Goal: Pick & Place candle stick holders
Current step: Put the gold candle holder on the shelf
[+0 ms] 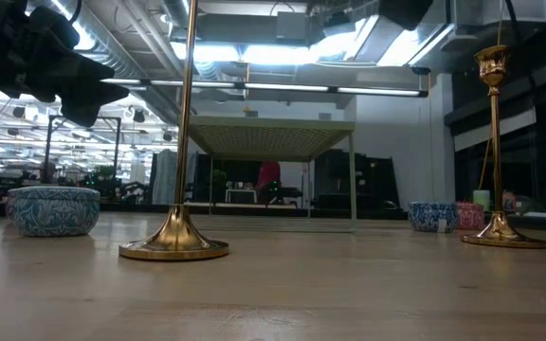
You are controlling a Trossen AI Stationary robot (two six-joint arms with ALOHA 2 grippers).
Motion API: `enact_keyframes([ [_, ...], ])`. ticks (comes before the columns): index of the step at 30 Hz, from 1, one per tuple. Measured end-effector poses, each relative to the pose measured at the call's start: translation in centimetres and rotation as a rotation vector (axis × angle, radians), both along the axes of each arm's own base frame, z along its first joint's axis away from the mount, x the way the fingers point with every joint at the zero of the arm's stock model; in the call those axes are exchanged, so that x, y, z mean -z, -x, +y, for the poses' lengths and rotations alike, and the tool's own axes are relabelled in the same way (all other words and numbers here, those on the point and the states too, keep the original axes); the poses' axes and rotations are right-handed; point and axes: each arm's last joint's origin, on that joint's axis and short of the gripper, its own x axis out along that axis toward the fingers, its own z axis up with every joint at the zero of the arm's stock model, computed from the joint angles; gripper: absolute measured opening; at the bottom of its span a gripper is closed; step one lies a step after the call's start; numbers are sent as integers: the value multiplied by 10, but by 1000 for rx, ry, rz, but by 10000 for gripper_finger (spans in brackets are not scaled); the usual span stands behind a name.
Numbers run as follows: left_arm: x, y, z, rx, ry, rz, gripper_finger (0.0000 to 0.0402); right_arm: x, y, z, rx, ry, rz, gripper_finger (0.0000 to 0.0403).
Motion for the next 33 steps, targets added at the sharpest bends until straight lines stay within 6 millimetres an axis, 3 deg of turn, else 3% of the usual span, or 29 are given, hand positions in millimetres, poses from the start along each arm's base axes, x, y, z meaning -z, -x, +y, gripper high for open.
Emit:
enact_keyframes([
  [8,0,0,0,0,0,0,200,-15,34,9,-121,-34,127,23],
  [18,0,0,0,0,0,0,200,-15,42,19,-292,73,153,23],
  [27,0,0,0,0,0,0,200,-12,48,18,-206,35,235,27],
  [33,0,0,0,0,0,-1,200,-11,51,20,-174,17,267,82],
])
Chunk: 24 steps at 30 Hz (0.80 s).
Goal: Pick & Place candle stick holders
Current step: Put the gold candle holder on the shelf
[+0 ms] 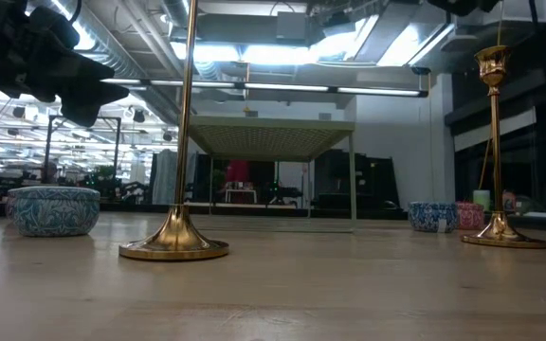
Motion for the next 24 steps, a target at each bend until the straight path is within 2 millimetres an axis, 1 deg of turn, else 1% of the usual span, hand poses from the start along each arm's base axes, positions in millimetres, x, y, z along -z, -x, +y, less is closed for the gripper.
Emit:
enact_keyframes([
  [3,0,0,0,0,0,0,200,0,0,-1,36,17,-1,132],
  [7,0,0,0,0,0,0,200,0,0,0,37,29,-6,196],
  [11,0,0,0,0,0,0,200,2,-1,6,14,32,5,239],
  [13,0,0,0,0,0,0,200,4,0,9,20,27,15,249],
  [16,0,0,0,0,0,0,200,10,5,12,41,17,32,254],
  [19,0,0,0,0,0,0,200,12,18,12,69,11,4,254],
  [24,0,0,0,0,0,-1,200,30,37,3,170,23,15,255],
])
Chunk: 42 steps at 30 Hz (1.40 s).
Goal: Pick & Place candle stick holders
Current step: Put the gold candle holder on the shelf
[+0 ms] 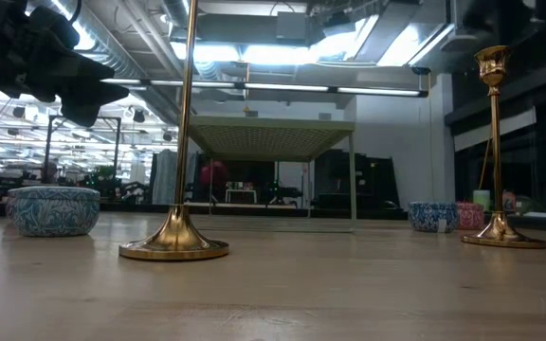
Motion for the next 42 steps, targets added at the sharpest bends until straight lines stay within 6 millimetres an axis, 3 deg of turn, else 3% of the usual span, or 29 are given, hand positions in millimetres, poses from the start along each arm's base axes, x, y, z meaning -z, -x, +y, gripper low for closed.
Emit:
enact_keyframes([
  [10,0,0,0,0,0,0,200,75,0,0,75,-94,-186,255],
  [16,0,0,0,0,0,0,200,100,-2,-3,119,-32,-273,255],
  [21,0,0,0,-1,0,-1,200,104,-3,-4,138,-24,-288,250],
  [24,0,0,0,0,0,-1,200,104,-2,-4,154,-32,-286,227],
  [28,0,0,0,0,0,-1,200,104,-2,-4,157,-34,-286,171],
  [36,0,0,0,0,0,0,200,100,-7,-2,162,-57,-348,23],
  [42,0,0,0,0,0,-1,200,89,-19,-1,219,-57,-527,30],
])
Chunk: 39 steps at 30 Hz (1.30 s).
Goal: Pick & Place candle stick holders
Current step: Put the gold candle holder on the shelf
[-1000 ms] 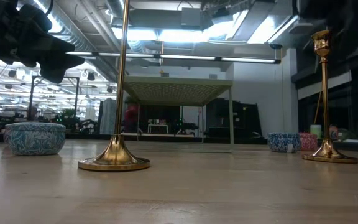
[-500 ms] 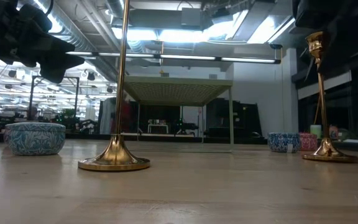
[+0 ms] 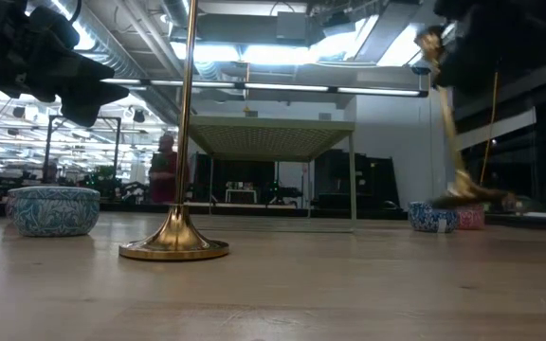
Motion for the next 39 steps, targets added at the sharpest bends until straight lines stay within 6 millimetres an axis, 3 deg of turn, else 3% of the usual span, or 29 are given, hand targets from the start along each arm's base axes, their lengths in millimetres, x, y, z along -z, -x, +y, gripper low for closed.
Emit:
enact_keyframes([
  [11,0,0,0,0,0,0,200,-27,-17,-6,-21,-37,-258,15],
  [15,0,0,0,0,0,1,200,-54,-21,-13,-55,-87,-315,13],
  [19,0,0,0,0,0,1,200,-90,-23,-24,-75,-30,-403,13],
  [25,0,0,0,0,0,0,200,-133,-31,-48,-62,82,-374,13],
  [32,0,0,0,0,0,0,200,-172,-65,-78,-98,196,-339,15],
  [35,0,0,0,0,0,0,200,-183,-80,-94,-101,287,-354,15],
  [39,0,0,0,0,0,0,200,-183,-95,-123,-32,331,-321,16],
])
